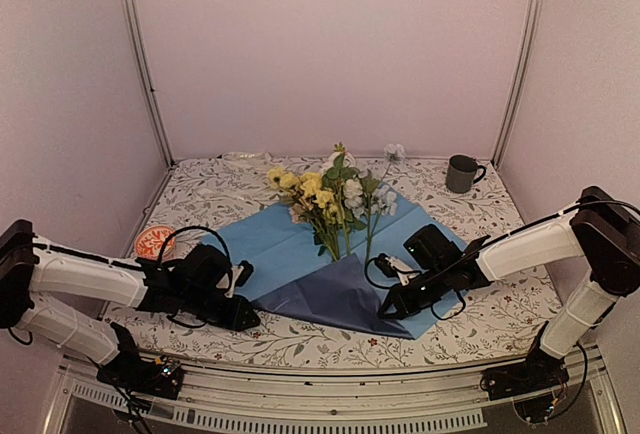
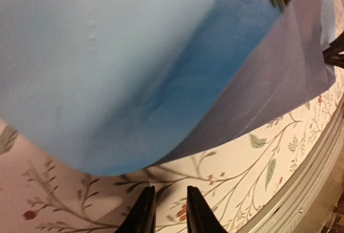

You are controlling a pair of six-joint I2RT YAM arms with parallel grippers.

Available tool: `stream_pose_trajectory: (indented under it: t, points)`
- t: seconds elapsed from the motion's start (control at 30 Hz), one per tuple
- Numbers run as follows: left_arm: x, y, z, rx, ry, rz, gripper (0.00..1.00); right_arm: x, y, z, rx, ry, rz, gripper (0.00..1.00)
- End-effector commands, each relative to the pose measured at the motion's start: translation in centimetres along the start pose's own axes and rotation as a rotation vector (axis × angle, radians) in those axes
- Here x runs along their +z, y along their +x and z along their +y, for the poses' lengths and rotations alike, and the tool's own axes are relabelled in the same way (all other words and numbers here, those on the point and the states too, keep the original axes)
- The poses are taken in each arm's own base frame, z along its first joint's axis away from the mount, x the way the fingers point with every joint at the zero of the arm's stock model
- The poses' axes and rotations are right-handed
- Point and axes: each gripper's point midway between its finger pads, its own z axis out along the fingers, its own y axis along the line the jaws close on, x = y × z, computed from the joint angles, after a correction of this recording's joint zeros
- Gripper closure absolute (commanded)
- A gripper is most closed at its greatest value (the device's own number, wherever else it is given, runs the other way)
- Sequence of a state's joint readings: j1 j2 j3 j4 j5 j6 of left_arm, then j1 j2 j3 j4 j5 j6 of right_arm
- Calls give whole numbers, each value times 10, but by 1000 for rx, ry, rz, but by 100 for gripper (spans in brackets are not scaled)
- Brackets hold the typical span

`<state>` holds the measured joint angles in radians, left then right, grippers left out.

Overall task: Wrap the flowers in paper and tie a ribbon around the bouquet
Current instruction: Press the fold line of the 1/4-folded wrapping paper.

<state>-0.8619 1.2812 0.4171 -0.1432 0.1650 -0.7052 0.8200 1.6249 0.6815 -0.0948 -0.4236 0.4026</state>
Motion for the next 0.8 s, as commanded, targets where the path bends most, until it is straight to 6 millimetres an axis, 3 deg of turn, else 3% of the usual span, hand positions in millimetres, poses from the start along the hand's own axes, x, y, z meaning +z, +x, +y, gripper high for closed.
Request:
stream_pose_trajectory:
  t: [0.0,0.07,0.13,0.3,0.37,0.47,0.6,0.77]
  points:
    - [-20,30,66,-166,-249,34,78,0,-3,-2,-12,18,1,100]
    - [-31,16,64,-187,-254,-39,82,-1,-3,-1,-14,16,1,100]
    - [-42,-4,47,-151,-211,-111,92,-1,-4,0,-16,11,0,100]
    - [-53,-46,-47,213,-60,-256,95,0,-7,2,-20,5,2,100]
    - [-38,-52,-63,312,-61,-229,94,0,-8,3,-19,3,3,100]
    - [-4,-55,-79,432,-66,-120,94,2,-6,3,-15,1,12,100]
    - [39,-45,-90,509,-53,54,94,4,-4,0,-6,7,19,100]
    - [55,-33,-65,465,-123,142,94,4,-4,-1,-1,16,15,100]
